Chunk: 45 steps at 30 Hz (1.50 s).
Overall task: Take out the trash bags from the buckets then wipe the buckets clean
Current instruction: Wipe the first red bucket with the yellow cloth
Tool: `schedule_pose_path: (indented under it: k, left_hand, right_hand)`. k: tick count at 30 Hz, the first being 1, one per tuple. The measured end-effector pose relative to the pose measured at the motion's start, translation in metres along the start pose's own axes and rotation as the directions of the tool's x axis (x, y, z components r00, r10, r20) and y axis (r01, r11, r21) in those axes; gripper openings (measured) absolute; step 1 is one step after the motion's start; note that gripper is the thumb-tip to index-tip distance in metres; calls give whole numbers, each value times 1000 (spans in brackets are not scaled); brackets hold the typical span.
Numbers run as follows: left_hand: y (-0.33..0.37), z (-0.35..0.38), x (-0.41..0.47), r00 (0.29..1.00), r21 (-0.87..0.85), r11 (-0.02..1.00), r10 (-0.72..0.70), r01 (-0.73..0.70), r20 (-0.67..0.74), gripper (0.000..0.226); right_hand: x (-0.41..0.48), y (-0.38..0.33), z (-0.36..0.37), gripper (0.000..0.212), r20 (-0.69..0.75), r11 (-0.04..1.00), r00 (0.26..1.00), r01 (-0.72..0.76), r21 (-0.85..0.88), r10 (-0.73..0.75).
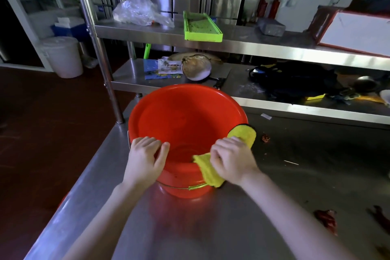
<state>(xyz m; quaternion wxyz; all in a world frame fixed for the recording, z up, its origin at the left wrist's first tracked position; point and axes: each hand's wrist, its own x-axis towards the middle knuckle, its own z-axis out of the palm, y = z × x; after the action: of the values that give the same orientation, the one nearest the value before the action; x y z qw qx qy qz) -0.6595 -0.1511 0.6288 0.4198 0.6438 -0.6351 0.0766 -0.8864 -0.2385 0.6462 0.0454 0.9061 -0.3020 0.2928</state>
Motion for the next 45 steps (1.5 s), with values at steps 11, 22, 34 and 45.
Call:
schedule_pose_path:
  k: [11, 22, 34, 45]
  left_hand:
    - [-8, 9, 13, 1000, 108, 994, 18, -18, 2, 40]
    - [-17, -4, 2, 999, 26, 1000, -10, 9, 39, 44]
    - [-7, 6, 12, 999, 86, 995, 54, -53, -3, 42]
    - [-55, -30, -5, 998, 10, 998, 60, -60, 12, 47]
  right_hand:
    - [7, -13, 2, 48, -42, 950, 952, -305, -62, 303]
    - [6, -13, -4, 38, 51, 1000, 999, -7, -16, 8]
    - [-5, -45, 7, 49, -6, 962, 970, -241, -126, 242]
    - [12, -17, -13, 40, 172, 997, 983, 76, -27, -70]
